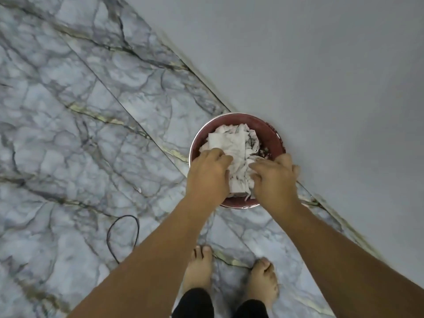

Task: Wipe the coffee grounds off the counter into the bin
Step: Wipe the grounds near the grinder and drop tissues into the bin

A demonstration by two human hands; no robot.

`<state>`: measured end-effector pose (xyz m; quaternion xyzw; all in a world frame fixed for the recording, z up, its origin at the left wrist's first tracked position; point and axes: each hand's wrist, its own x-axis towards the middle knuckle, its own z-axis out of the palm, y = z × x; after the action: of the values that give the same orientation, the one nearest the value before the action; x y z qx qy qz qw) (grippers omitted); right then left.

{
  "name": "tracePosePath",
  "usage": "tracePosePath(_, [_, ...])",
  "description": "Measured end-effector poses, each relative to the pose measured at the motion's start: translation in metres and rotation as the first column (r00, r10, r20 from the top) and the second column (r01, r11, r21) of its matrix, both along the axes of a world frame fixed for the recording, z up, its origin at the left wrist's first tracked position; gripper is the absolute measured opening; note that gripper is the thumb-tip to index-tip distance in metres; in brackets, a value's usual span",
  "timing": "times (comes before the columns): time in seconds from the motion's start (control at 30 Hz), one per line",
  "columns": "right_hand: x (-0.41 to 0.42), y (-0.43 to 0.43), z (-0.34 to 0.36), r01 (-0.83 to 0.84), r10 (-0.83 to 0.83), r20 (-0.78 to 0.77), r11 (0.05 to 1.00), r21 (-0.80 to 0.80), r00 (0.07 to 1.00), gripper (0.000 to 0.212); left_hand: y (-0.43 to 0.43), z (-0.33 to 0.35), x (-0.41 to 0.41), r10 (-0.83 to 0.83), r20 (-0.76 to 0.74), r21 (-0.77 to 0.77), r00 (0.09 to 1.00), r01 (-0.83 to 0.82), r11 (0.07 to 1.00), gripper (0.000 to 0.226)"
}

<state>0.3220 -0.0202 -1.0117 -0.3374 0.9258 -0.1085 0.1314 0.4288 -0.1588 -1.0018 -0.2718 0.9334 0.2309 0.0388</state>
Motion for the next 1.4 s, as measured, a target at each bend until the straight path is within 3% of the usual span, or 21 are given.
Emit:
tracePosePath(0.1, [0.003,0.001,-0.008,-0.055,0.062,-0.058,0.992,0.116,0.996,0.015,0.005,-0.013,0.006,-0.025,0.020,-0.064,0.999,0.027,0.998,0.029])
tracePosePath(0.23, [0.002,0.001,0.013,-0.076,0.075,0.006,0.994,0.085,0.997,0.019,0.002,0.000,0.005,-0.023,0.006,0.017,1.000,0.023,1.000,0.041])
tracePosePath(0.4, [0.000,0.007,0.072,-0.067,0.064,0.077,0.997,0.039,0.995,0.033,0.003,0.059,-0.001,-0.003,0.069,0.065,0.998,-0.001,0.998,0.048])
tracePosePath(0.53, [-0.008,0.016,0.131,-0.024,0.023,0.254,1.000,0.000,0.967,0.032,0.007,0.130,-0.008,-0.008,0.122,0.121,0.992,-0.007,0.993,0.048])
tracePosePath(0.67, [-0.013,0.028,0.232,0.072,-0.030,0.434,0.994,-0.081,0.901,0.027,0.012,0.228,-0.013,-0.030,0.149,0.248,0.988,-0.007,0.969,0.046])
tracePosePath(0.9, [0.005,0.089,0.494,0.089,-0.011,0.447,0.984,-0.153,0.895,0.030,0.038,0.454,-0.001,-0.075,0.122,0.442,0.990,0.013,0.897,0.039])
tracePosePath(1.03, [0.023,0.149,0.611,0.203,-0.096,0.429,0.956,-0.211,0.898,0.019,0.077,0.572,-0.021,-0.162,-0.035,0.489,0.986,0.159,0.858,0.027])
tracePosePath(1.13, [0.029,0.205,0.679,0.372,-0.264,0.358,0.886,-0.276,0.895,0.020,0.113,0.644,-0.032,-0.270,-0.151,0.532,0.951,0.309,0.789,0.019])
tracePosePath(1.23, [0.027,0.267,0.730,0.545,-0.440,0.335,0.757,-0.362,0.833,0.017,0.145,0.699,-0.050,-0.348,-0.242,0.565,0.906,0.424,0.708,0.023])
tracePosePath(1.4, [-0.010,0.353,0.786,0.675,-0.614,0.308,0.554,-0.487,0.727,0.021,0.213,0.770,-0.123,-0.454,-0.321,0.574,0.831,0.552,0.605,0.020])
